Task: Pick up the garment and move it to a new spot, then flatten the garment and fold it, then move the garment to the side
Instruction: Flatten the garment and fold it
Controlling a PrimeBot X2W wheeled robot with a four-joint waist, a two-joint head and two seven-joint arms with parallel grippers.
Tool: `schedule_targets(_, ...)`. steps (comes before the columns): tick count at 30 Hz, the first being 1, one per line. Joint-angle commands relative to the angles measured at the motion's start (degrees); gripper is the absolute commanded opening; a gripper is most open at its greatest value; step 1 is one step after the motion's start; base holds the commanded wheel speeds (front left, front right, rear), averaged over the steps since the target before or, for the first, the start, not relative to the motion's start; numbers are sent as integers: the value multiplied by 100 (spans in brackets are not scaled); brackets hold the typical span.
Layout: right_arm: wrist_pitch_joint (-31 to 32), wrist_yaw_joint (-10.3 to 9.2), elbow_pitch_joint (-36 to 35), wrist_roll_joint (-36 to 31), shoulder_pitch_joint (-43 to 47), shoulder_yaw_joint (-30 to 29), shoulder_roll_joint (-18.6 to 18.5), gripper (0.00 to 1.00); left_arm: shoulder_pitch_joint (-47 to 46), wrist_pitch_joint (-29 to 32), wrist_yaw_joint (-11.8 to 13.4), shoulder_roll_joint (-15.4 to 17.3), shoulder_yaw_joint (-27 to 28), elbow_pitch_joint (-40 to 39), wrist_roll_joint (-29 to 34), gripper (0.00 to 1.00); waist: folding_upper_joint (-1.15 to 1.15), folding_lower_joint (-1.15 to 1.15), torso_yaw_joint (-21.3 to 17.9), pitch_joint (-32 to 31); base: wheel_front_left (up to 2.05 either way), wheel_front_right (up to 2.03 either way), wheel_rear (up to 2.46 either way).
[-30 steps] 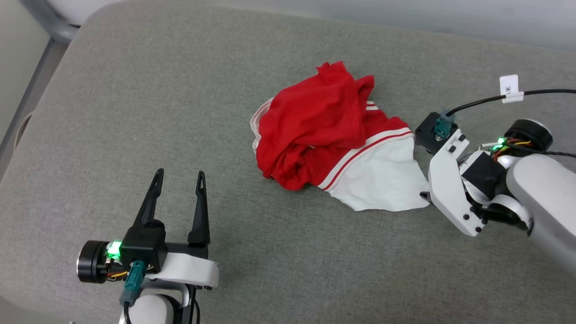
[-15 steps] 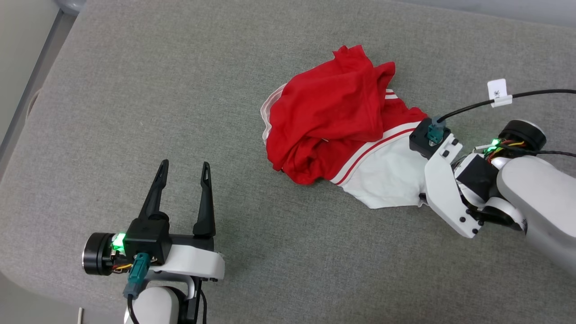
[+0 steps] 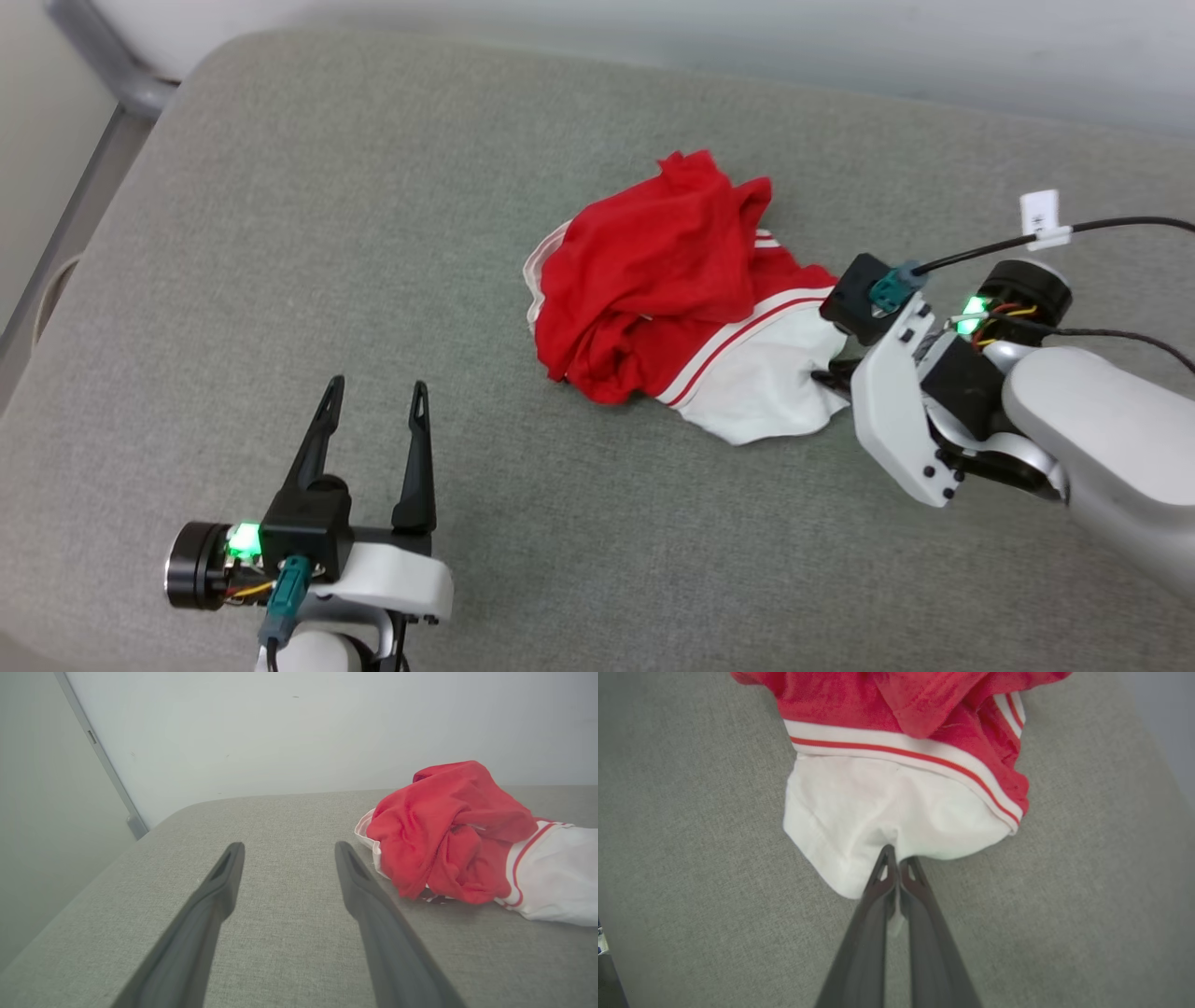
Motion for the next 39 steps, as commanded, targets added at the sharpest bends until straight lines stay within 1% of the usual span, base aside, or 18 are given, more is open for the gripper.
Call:
schedule_targets(1, -177, -6, -131, 15, 24, -41, -143, 0, 109, -15, 17, 51, 28, 4, 25, 100, 0, -1, -177, -228, 0, 0, 0)
schedule_targets(3, -340, -6, -290, 14, 136, -95, -287, 0, 203, -15, 37, 69, 49, -5, 32, 100, 0, -1, -275, -343, 0, 0, 0)
schedule_targets(4, -340, -6, -290, 14, 136, -95, -287, 0, 203, -15, 37, 69, 49, -5, 32, 100, 0, -1, -275, -343, 0, 0, 0)
schedule_targets(7, -527, -6, -532, -18, 365, -247, -568, 0, 317, -15, 46, 100, 53, -8, 38, 100, 0, -1, -415, -500, 0, 0, 0)
schedule_targets(13, -760, -6, -793, 92, 1220, -885, -1151, 0, 475, -15, 55, 143, 75, 9, 19, 100, 0, -1, -631, -748, 0, 0, 0)
schedule_targets(17, -858, -6, -655, 87, 1983, -1461, -1499, 0, 555, -15, 62, 164, 89, 8, 6, 100, 0, -1, -733, -831, 0, 0, 0)
schedule_targets(21, -989, -6, -324, 116, 2795, -2094, -1660, 0, 617, -15, 76, 171, 100, -15, 4, 100, 0, -1, -800, -847, 0, 0, 0)
schedule_targets(23, -1017, -6, -109, 192, 3207, -2384, -1643, 0, 627, -15, 75, 181, 109, -14, 0, 100, 0, -1, -832, -848, 0, 0, 0)
schedule_targets(25, -1034, -7, 106, 130, 3571, -2642, -1651, 0, 622, -15, 73, 186, 107, -15, 2, 100, 0, -1, -846, -851, 0, 0, 0)
schedule_targets(28, -1040, -7, 488, 213, 4092, -3040, -1534, 0, 623, -15, 72, 201, 118, -9, -2, 100, 0, -1, -864, -857, 0, 0, 0)
schedule_targets(33, -991, -7, 1071, 129, 4647, -3452, -1296, 0, 583, -15, 52, 223, 122, 20, 2, 100, 0, -1, -859, -861, 0, 0, 0)
schedule_targets(36, -1101, -7, 1205, 66, 4796, -3662, -1100, 0, 578, -15, 48, 235, 132, 42, -1, 100, 0, -1, -860, -892, 0, 0, 0)
schedule_targets(37, -1185, -7, 1213, 57, 4799, -3774, -1025, 24, 590, -15, 51, 240, 136, 44, -1, 100, 0, -1, -865, -906, 0, 0, 0)
schedule_targets(38, -1308, -7, 1211, 12, 4791, -3906, -962, 100, 603, -15, 56, 244, 142, 51, -1, 100, 0, -1, -870, -929, 0, 0, 0)
schedule_targets(39, -1432, -9, 1197, -40, 4777, -4031, -920, 100, 620, -15, 59, 248, 147, 56, -2, 100, 0, -1, -876, -954, 0, 0, 0)
